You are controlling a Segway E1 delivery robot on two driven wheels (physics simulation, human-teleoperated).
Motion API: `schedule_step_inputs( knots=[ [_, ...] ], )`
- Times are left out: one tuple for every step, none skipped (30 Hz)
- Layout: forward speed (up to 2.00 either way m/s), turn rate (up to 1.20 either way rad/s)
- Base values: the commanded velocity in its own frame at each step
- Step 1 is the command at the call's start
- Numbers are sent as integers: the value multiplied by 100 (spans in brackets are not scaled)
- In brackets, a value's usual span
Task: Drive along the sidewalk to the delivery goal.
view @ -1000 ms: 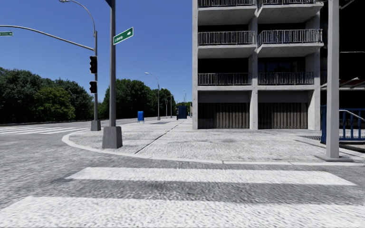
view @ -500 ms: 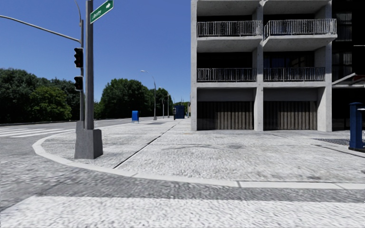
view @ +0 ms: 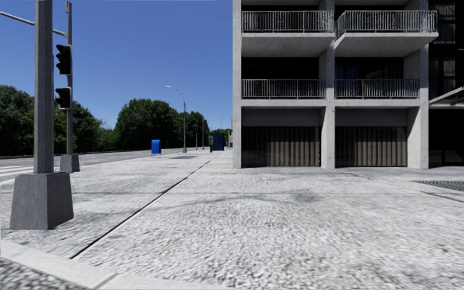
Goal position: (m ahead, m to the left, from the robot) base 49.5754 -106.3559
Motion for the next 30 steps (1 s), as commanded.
schedule_step_inputs(
  knots=[
    [200,0],
    [200,0],
    [200,0],
    [200,0],
    [200,-31],
    [200,-113],
    [200,-120],
    [200,-120],
    [200,-120],
    [200,-120],
    [200,-70],
    [200,-1],
    [200,0],
    [200,0],
    [200,0],
    [200,0],
    [200,0],
    [200,0],
    [200,0],
    [200,0],
    [200,0],
    [200,0],
    [200,0],
    [200,0],
    [200,0],
    [200,0],
    [200,0],
    [200,0],
    [200,0],
    [200,0]
  ],
)
